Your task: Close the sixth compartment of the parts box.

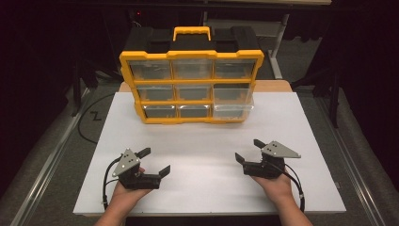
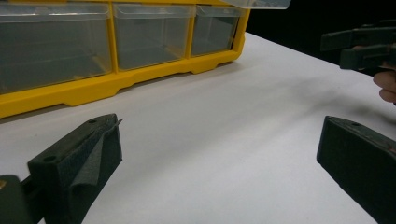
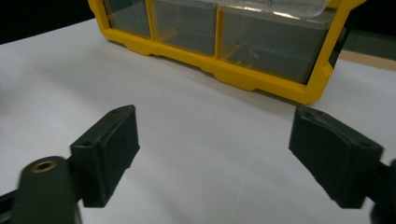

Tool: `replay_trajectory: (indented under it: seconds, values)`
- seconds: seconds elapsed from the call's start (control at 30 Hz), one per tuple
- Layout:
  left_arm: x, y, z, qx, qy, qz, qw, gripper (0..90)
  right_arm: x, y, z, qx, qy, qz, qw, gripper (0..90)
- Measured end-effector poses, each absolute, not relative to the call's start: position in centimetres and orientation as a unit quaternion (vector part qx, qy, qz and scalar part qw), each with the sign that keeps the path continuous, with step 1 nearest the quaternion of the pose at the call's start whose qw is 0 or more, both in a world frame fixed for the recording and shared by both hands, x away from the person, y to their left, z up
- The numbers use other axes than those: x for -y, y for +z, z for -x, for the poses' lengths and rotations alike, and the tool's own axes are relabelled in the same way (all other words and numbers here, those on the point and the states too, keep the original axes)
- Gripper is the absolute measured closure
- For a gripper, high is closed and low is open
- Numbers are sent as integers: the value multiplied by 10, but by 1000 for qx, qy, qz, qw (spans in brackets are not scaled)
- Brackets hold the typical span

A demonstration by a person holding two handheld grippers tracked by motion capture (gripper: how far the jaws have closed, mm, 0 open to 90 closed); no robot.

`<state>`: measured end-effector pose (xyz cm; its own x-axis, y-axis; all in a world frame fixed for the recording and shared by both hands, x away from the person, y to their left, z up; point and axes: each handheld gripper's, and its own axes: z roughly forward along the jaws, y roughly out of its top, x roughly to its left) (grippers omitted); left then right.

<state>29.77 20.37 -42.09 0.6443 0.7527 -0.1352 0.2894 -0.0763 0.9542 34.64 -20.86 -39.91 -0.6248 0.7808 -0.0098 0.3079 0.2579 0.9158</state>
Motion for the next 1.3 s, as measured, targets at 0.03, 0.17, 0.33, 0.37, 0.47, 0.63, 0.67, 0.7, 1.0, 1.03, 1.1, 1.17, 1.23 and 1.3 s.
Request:
replay_trajectory:
  seconds: [0.03, 0.17, 0.33, 0.37, 0.47, 0.63, 0.67, 0.7, 1.0, 1.03, 1.1, 1.17, 1.23, 1.3]
  values:
    - [-204, -420, -297, -368, 204, -705, 571, 7, 208, -398, -347, -755, 491, -358, 245, 195]
    - [-206, -418, -295, -367, 209, -700, 576, 7, 204, -395, -347, -746, 499, -367, 247, 314]
    - [-207, -416, -292, -368, 210, -699, 576, 7, 197, -393, -350, -738, 497, -376, 257, 525]
    - [-207, -417, -292, -368, 210, -699, 576, 7, 196, -392, -351, -737, 499, -374, 260, 568]
    - [-207, -417, -293, -368, 209, -701, 575, 7, 193, -389, -355, -730, 505, -381, 260, 684]
    - [-206, -418, -293, -365, 207, -704, 573, 7, 188, -383, -367, -727, 504, -383, 266, 878]
    - [-206, -418, -293, -365, 207, -703, 574, 7, 187, -381, -369, -725, 504, -384, 268, 900]
    - [-206, -418, -293, -365, 207, -703, 575, 7, 186, -380, -371, -726, 504, -380, 274, 900]
    - [-208, -417, -292, -367, 207, -699, 578, 7, 170, -365, -390, -719, 514, -370, 287, 900]
    - [-208, -417, -292, -366, 207, -700, 577, 7, 169, -362, -392, -717, 515, -371, 287, 900]
    - [-208, -417, -292, -366, 206, -700, 577, 7, 167, -358, -395, -716, 516, -368, 293, 900]
    - [-208, -417, -291, -366, 206, -701, 576, 7, 167, -354, -397, -713, 518, -371, 293, 900]
    - [-208, -417, -291, -367, 206, -700, 577, 7, 165, -353, -399, -713, 519, -367, 295, 900]
    - [-208, -417, -291, -366, 206, -701, 576, 7, 164, -351, -401, -716, 511, -370, 301, 900]
